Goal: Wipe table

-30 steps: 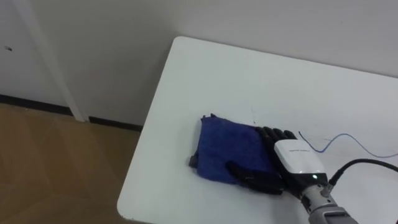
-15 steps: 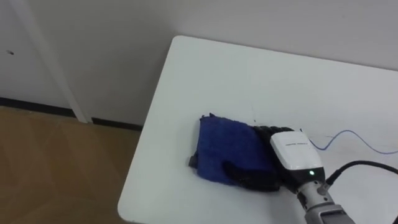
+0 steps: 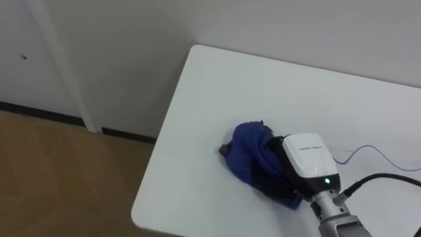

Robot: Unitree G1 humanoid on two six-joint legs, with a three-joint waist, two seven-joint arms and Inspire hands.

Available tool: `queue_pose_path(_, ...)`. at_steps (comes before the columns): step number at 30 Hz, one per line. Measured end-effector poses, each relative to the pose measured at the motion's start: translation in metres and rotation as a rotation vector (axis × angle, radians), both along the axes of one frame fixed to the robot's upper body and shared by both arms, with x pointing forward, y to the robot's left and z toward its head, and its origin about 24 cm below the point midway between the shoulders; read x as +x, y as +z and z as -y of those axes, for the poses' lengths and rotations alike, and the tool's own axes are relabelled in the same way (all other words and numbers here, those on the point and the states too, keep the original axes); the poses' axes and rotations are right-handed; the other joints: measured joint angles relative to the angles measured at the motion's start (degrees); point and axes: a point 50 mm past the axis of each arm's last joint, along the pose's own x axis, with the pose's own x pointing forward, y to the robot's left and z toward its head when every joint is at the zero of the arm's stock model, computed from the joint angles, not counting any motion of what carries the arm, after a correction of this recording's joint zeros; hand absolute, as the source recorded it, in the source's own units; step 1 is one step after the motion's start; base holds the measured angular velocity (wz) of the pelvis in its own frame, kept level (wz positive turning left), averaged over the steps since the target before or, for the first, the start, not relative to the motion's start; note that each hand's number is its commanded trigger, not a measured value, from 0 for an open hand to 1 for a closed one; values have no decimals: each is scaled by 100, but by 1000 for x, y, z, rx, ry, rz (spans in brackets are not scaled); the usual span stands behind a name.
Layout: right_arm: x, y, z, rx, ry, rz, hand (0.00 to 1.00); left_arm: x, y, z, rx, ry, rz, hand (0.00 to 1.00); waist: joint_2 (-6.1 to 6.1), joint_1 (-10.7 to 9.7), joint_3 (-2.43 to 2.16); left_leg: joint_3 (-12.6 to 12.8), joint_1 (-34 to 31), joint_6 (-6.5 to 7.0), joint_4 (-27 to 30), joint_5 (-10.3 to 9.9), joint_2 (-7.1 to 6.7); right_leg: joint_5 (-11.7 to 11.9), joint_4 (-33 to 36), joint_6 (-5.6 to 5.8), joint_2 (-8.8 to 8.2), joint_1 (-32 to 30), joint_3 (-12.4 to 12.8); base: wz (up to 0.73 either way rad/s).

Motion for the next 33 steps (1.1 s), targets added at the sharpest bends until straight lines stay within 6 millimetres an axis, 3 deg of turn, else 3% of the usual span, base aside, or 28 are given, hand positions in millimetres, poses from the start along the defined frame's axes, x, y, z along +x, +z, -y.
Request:
queue_pose_path(13,2,0,1,71,-38,-47,100,12,2,4,-2,-11,55,0,63,1,-11,12,17,2,30,2,-4,0,-2,0,-12,16,-18,0)
queue_pose_path(18,11,-1,2,230,-126,-106,100,12,0,10,-19,80,80,0,206,75,51,67,50,4,16,3,5,0,1,0,9,13,96,-10)
queue_pose_path(22,20,-7,13,304,-207,-130,100,4,-1,12,-23,98,59,0,233,44,45,-1,27,5,-4,4,3,0,5,0,-1,23,4,10)
queue_pose_path(25,24,-16,33,367,-315,-157,100,-12,-1,9,-13,132,16,0,203,-57,27,-148,24,13,54,9,-19,0,-3,0,-14,110,-100,32)
queue_pose_path(30,17,-27,105,488,-689,-132,100,-44,4,-6,40,199,-47,0,155,-127,-12,-337,4,48,139,28,-99,-15,-19,24,-96,227,-276,31)
queue_pose_path(31,14,-29,114,492,-734,-133,100,-48,5,-9,48,216,-51,0,140,-154,-19,-359,3,53,138,32,-105,-15,-13,24,-100,235,-284,26)
queue_pose_path(33,-2,-29,150,470,-878,-132,100,-63,11,-22,88,247,-74,0,79,-193,-44,-396,4,61,143,36,-113,-15,5,24,-109,254,-321,17)
